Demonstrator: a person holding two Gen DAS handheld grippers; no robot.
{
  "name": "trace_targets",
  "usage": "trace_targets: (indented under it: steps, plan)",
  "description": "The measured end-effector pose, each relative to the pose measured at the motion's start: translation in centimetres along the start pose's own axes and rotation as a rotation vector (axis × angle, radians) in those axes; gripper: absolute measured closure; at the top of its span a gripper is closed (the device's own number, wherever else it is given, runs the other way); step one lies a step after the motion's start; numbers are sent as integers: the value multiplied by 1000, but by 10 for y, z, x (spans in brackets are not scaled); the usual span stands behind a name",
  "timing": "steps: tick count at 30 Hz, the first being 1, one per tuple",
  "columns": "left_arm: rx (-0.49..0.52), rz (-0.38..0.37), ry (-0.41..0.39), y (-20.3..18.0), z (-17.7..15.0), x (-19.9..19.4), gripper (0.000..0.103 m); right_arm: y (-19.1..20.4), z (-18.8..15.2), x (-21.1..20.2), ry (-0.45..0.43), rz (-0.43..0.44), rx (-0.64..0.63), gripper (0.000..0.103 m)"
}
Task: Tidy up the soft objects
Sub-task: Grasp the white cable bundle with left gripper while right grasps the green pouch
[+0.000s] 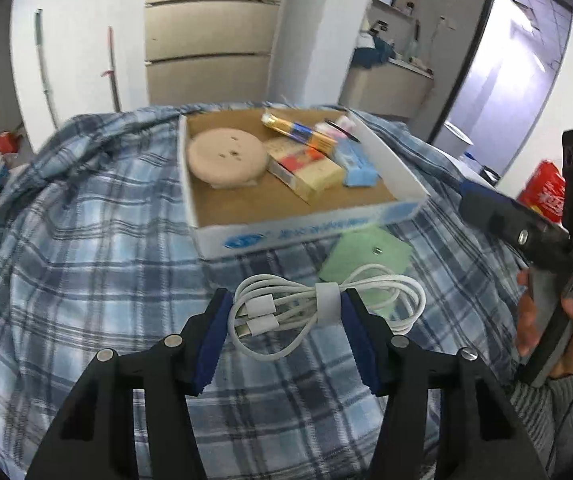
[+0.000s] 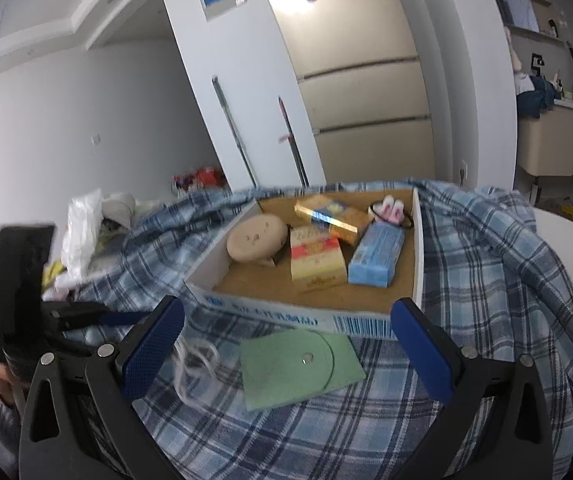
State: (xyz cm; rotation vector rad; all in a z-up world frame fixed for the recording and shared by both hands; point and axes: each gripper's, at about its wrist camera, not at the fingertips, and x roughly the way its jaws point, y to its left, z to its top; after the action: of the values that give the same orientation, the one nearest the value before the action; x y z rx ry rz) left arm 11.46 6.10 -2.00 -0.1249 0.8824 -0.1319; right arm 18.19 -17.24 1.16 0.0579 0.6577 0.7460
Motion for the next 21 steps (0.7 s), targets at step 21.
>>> trace_targets:
  steps: [21]
  plan:
    - [-81, 2, -6, 16, 0, 3, 45, 25, -33, 95, 406, -47, -307, 2]
